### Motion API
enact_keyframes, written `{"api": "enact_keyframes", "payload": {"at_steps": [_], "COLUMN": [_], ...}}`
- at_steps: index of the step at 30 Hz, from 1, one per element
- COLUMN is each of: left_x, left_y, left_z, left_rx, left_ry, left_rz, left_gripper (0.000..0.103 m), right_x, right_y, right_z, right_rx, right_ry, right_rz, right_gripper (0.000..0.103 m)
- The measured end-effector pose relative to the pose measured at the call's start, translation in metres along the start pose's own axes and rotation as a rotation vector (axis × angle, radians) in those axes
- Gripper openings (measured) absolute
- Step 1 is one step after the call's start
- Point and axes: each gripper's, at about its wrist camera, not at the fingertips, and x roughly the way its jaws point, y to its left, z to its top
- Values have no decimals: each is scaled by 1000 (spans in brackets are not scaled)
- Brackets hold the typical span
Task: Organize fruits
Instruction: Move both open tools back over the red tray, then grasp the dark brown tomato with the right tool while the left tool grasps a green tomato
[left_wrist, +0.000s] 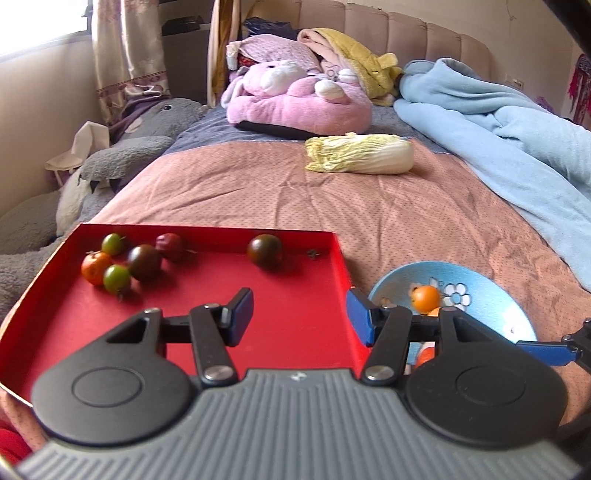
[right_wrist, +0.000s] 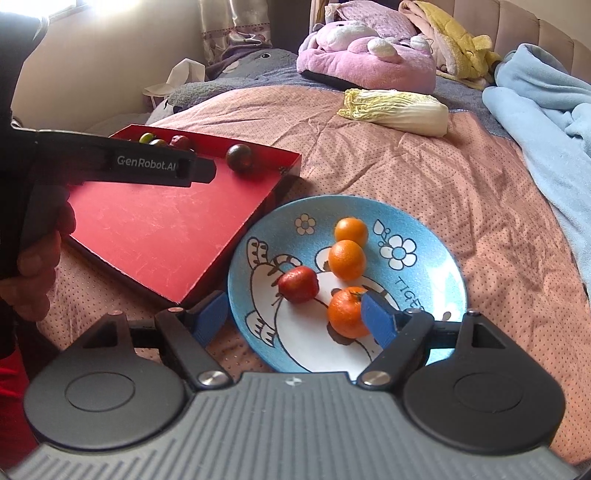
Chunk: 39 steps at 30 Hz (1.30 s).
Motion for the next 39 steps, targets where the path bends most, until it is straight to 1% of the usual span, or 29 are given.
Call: {"api": "enact_keyframes", "payload": {"at_steps": [4,7,13,19,23,26,28,30,34,36,39], "left_x": [3,2,0,-4,-1,0,4,11,22,28,36], "left_y": [17,29,45,61,80,89,91,91,97,101,105], "left_z": [-4,-3,-4,-4,3,7,6,3,4,5,5], "left_rx": [-34,-66,-89,-86,-119,-121,-124,-124,-143,-160,-186], "left_ry": [16,9,20,31,64,59,62,78,84,94,112], "left_rz": [32,62,124,175,194,217,242,275,313,323,350], "left_gripper": [58,58,58,58,58,58,58,58,58,58,58], "right_x": [4,8,17,34,50,67,81,96,124,137,155], "right_y": [9,14,30,45,53,58,60,61,59,58,58], "right_z": [3,8,21,43,60,78,91,103,124,132,139], "right_rx": [-13,-18,-31,-28,-33,-34,-35,-29,-11,-5,-3], "right_ry": [3,-3,-16,-33,-38,-46,-47,-47,-32,-26,-6], "right_rz": [16,23,52,78,81,80,77,75,74,68,82], "right_gripper": [83,83,83,83,83,83,81,77,66,66,63]}}
